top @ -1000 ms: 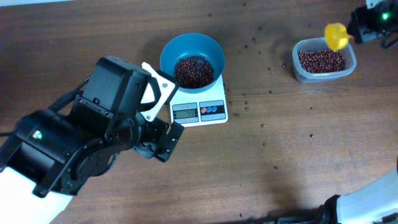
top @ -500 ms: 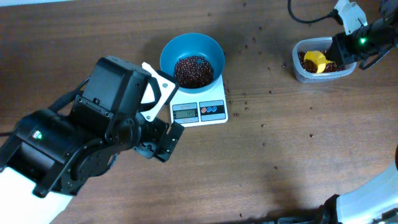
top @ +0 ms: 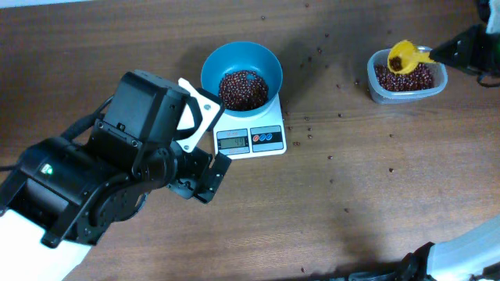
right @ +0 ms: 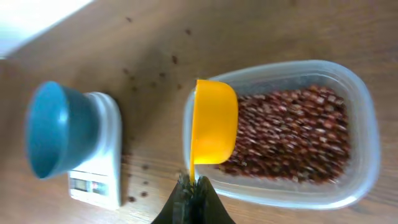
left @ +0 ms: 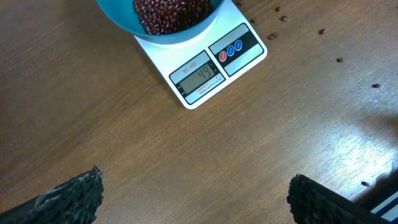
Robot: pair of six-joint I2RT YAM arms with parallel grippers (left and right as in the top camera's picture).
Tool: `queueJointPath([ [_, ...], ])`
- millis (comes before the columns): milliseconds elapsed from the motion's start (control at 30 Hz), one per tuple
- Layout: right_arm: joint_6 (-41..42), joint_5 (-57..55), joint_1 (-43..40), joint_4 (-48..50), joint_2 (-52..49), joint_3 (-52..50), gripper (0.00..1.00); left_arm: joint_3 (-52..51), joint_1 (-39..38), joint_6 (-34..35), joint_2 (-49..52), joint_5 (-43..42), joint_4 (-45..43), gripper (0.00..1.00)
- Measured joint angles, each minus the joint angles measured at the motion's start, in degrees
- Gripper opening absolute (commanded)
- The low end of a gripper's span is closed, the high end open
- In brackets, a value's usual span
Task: Scoop item into bowl and weigh 50g on scale
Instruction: 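Dip the scoop into the bean tub to take a small amount, then carry the scoop over the bowl and tip beans in, right gripper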
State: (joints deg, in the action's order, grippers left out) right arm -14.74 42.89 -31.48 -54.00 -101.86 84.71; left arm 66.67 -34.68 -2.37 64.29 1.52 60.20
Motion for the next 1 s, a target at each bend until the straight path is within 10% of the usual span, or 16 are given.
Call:
queueJointPath([
  [600,0.9,19.4,23.9,6.4,0.0,0.0,0.04,0.0,0.0,0.0,0.0,0.0,0.0,0.99],
  [1000,-0.8,0.3,38.4,6.9,0.0,4.8,0.04,0.0,0.0,0.0,0.0,0.0,0.0,0.99],
])
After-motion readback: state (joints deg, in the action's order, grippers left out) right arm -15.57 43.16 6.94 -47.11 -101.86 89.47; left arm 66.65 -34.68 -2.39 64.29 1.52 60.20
